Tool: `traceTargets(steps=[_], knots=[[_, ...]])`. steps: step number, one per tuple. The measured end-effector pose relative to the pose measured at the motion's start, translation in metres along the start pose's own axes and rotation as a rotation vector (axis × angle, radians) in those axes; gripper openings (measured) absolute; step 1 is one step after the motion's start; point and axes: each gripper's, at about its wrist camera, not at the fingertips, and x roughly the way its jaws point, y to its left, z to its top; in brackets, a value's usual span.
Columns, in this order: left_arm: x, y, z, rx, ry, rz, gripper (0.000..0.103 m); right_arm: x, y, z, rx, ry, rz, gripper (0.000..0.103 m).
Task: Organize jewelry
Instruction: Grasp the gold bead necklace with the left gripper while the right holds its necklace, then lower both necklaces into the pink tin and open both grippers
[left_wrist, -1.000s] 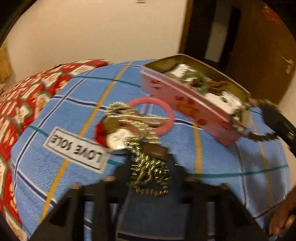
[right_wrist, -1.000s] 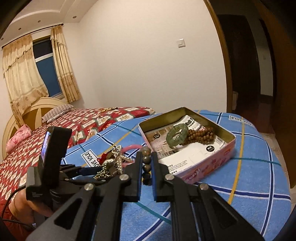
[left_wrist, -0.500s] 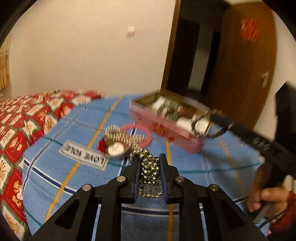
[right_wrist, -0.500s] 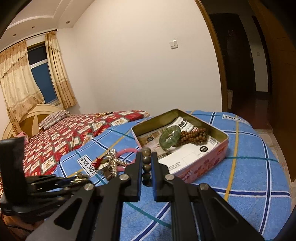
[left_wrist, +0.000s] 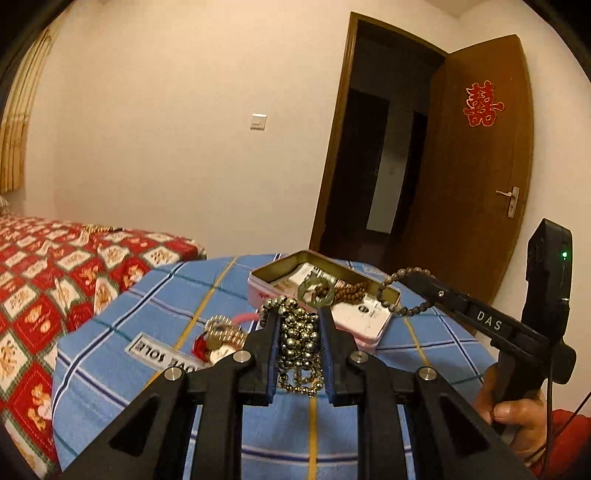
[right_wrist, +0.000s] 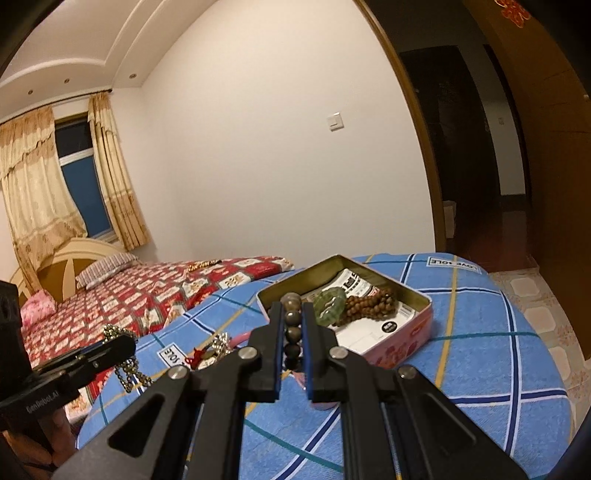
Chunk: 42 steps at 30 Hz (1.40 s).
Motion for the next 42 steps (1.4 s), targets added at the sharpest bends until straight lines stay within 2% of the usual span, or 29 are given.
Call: traceTargets(steps=[3,8,14,17,23,25,30,32,37,42], knots=[[0.005,-0.006,0.009,0.009,-0.023,-0.007,0.019,0.0,-0.004,0.006,-0.004,-0.006,-0.004,0.012],[0.023,-0.015,0.025,0.01,-0.059,-0.044,0.019,0.002,-0.024,0.029,-0.001,-0.052,-0.068,0.012],[0.062,-0.033,0.03,0.008,-0.045,-0.1,0.019,0.021,-0.045,0.048,0.033,-0.069,-0.106,0.012],[0.086,-0.043,0.028,0.015,-0.018,-0.118,0.019,0.035,-0.049,0.041,0.055,-0.033,-0.097,0.012],[0.133,-0.056,0.022,0.021,0.063,-0.128,0.019,0.05,-0.056,0.039,0.016,0.016,-0.09,0.012],[0.142,-0.056,0.019,0.022,0.084,-0.126,0.019,0.058,-0.062,0.036,0.028,0.06,-0.08,0.012],[0.155,-0.055,0.009,0.025,0.153,-0.114,0.019,0.072,-0.067,0.027,0.042,0.161,-0.064,0.012],[0.155,-0.052,0.01,0.004,0.154,-0.111,0.019,0.077,-0.067,0.024,0.045,0.191,-0.052,0.012],[0.16,-0.044,0.009,-0.037,0.178,-0.101,0.019,0.084,-0.071,0.018,0.072,0.245,-0.033,0.013],[0.163,-0.043,0.008,-0.044,0.197,-0.079,0.019,0.086,-0.069,0.017,0.071,0.254,-0.027,0.015]])
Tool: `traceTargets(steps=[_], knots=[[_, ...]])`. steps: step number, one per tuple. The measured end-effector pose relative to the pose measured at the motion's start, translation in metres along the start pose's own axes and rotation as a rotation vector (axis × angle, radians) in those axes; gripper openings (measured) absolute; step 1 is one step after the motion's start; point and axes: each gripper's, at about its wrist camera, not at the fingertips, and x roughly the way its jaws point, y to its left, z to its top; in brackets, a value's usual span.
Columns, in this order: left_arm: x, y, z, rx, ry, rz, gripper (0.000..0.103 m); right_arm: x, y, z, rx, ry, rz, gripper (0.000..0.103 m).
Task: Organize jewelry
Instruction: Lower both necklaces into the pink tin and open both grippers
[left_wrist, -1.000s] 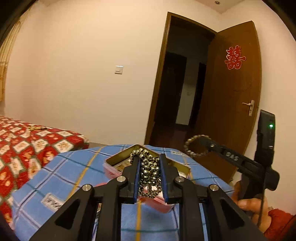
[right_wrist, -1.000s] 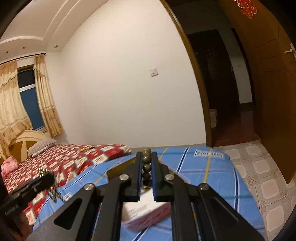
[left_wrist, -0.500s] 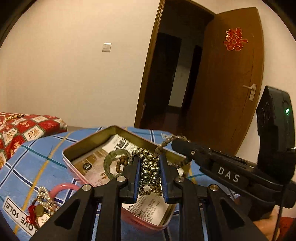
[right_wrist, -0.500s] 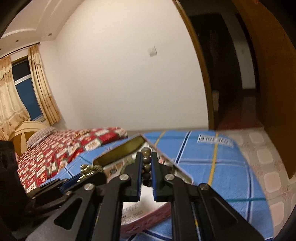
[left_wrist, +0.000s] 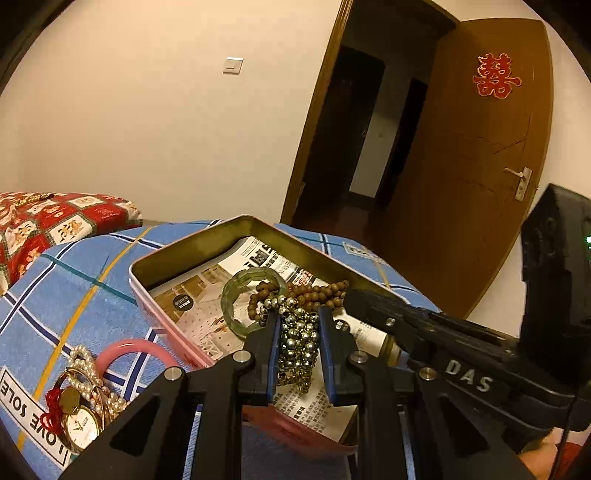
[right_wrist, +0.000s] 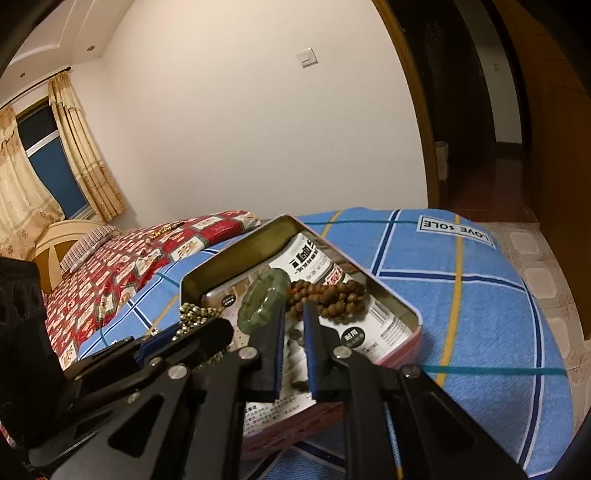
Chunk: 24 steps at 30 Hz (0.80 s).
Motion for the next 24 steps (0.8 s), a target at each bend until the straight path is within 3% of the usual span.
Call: traceTargets(steps=[3,5,6,7,8,9,11,16,21,24], knots=[[0.0,0.0,-0.001,0.001,0.009,0.011,0.024,-0.004,0.002,0.0,0.001,-0.011,0.004,0.016],[0.001,0.0,-0.001,0.002,0.019,0.009,0.053,-0.009,0.001,0.001,0.006,-0.033,-0.001,0.03],[0.001,-0.002,-0.003,0.002,0.028,0.014,0.078,-0.014,0.0,0.001,0.008,-0.063,-0.022,0.038],[0.0,-0.004,-0.003,0.01,0.024,0.018,0.082,-0.019,0.0,0.002,0.006,-0.093,-0.046,0.059],[-0.003,-0.005,-0.004,0.018,0.013,0.02,0.082,-0.024,0.0,0.003,0.008,-0.126,-0.068,0.077],[-0.006,-0.008,-0.005,0.027,-0.002,0.029,0.082,-0.028,-0.001,0.004,0.009,-0.148,-0.081,0.081],[-0.008,-0.008,-0.004,0.03,-0.017,0.048,0.082,-0.038,-0.002,0.005,0.005,-0.205,-0.12,0.081],[-0.033,-0.006,-0.008,0.024,-0.14,0.097,0.082,-0.051,-0.012,0.008,0.04,-0.278,-0.232,0.082],[-0.058,-0.007,-0.012,0.078,-0.233,0.253,0.082,-0.052,-0.026,0.01,0.094,-0.282,-0.271,0.082],[-0.071,0.002,-0.014,0.063,-0.256,0.308,0.082,-0.051,-0.024,0.009,0.087,-0.283,-0.282,0.082]])
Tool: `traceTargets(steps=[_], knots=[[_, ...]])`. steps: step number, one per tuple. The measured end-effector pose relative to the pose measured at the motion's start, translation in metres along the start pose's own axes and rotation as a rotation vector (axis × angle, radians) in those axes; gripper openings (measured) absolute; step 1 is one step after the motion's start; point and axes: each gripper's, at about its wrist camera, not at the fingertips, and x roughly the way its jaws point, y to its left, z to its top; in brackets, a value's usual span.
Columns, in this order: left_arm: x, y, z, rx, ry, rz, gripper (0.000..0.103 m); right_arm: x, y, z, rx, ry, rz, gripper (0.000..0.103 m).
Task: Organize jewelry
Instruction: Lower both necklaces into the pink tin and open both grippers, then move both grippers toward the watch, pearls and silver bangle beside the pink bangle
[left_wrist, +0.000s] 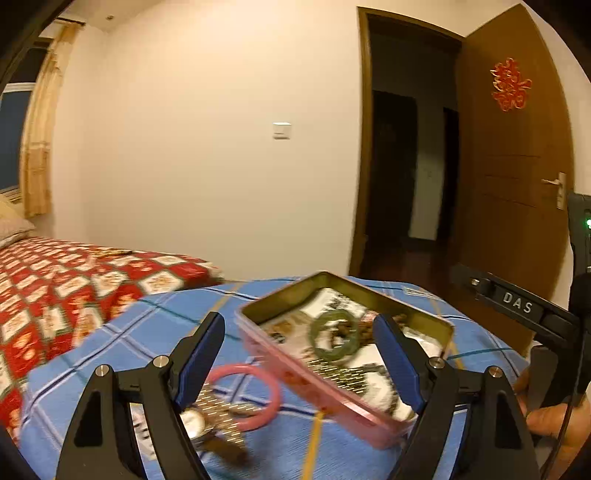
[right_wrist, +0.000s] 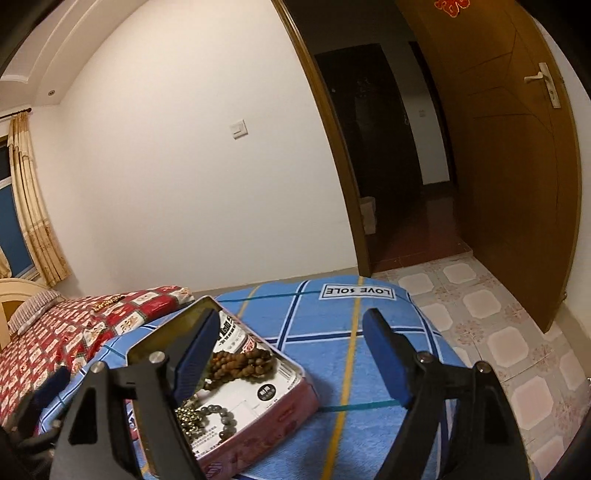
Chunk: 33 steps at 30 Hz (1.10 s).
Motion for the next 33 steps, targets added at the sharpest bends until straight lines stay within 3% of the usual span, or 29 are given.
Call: traceTargets(steps=[7,14,22,33], knots=[[-0.015,0.028,-0.009,-0.061,0.007,0.096,0.082,-0.003,0.009,-0.006,-0.055,-0.019,-0.018,0.082],[-0.028,0.023,-0.014,-0.008,-0.002,0.102,0.082,-0.003,0.013,-0.012,-0.083,-0.01,-0.029,0.082],[-0.036,0.032,-0.019,-0.029,0.008,0.106,0.082,-0.014,0.016,-0.02,-0.084,0.011,-0.039,0.082],[-0.049,0.092,-0.019,-0.211,-0.017,0.18,0.082,-0.044,0.03,-0.038,-0.081,0.056,0.045,0.082]])
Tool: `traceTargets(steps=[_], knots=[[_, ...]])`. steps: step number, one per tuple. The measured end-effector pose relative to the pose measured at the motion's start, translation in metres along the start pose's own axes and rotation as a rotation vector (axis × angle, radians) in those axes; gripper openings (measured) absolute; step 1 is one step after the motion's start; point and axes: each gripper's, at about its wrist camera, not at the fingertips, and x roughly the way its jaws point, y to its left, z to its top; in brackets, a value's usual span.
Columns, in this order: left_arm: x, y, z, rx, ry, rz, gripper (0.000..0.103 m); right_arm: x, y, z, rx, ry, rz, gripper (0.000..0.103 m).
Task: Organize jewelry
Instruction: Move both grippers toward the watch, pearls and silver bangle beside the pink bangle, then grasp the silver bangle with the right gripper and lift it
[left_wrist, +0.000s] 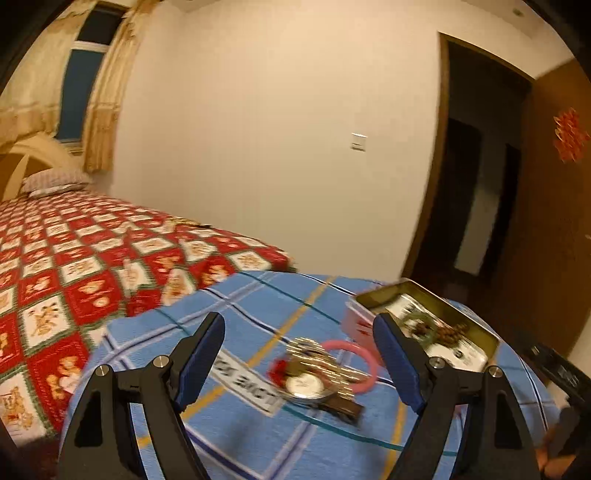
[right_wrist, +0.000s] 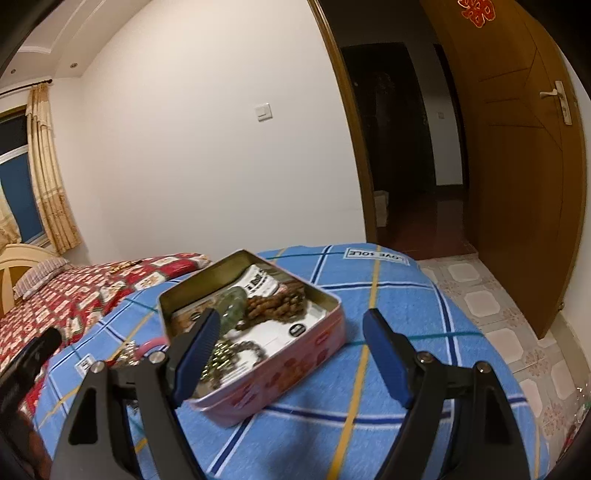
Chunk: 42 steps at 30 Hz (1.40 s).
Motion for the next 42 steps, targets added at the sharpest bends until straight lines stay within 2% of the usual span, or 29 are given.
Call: traceTargets(steps=[4,7,12,16,21,26,30,33,37,42], knots=[[0.0,0.031,0.006,-0.087,-0.025,0.046,0.082,-0.001,0.007,-0.005,0.022,0.042,0.056,0.082],[-0.002,0.05,0.009,-0.144,-0.036,0.074,0.082,0.002,0.023,-0.009,-0.014,0.076,0.092,0.082],[0.0,0.068,0.01,-0.211,-0.034,0.085,0.082,0.008,0.058,-0.016,-0.08,0.146,0.213,0.067],[-0.008,0.073,0.011,-0.214,-0.08,0.121,0.082,0.021,0.091,-0.02,-0.145,0.222,0.307,0.05],[-0.014,0.079,0.011,-0.227,-0.132,0.183,0.082,0.038,0.126,-0.024,-0.228,0.268,0.348,0.046],[-0.011,0.087,0.01,-0.257,-0.117,0.193,0.082,0.068,0.151,-0.033,-0.253,0.356,0.352,0.025],[-0.009,0.09,0.009,-0.269,-0.106,0.195,0.082,0.092,0.165,-0.045,-0.268,0.442,0.341,0.025],[-0.008,0.09,0.009,-0.27,-0.1,0.191,0.082,0.097,0.171,-0.047,-0.287,0.462,0.344,0.025],[-0.008,0.089,0.008,-0.267,-0.093,0.187,0.082,0.098,0.165,-0.044,-0.258,0.458,0.376,0.01],[-0.007,0.087,0.008,-0.266,-0.083,0.178,0.082,0.074,0.162,-0.037,-0.282,0.348,0.403,0.01]])
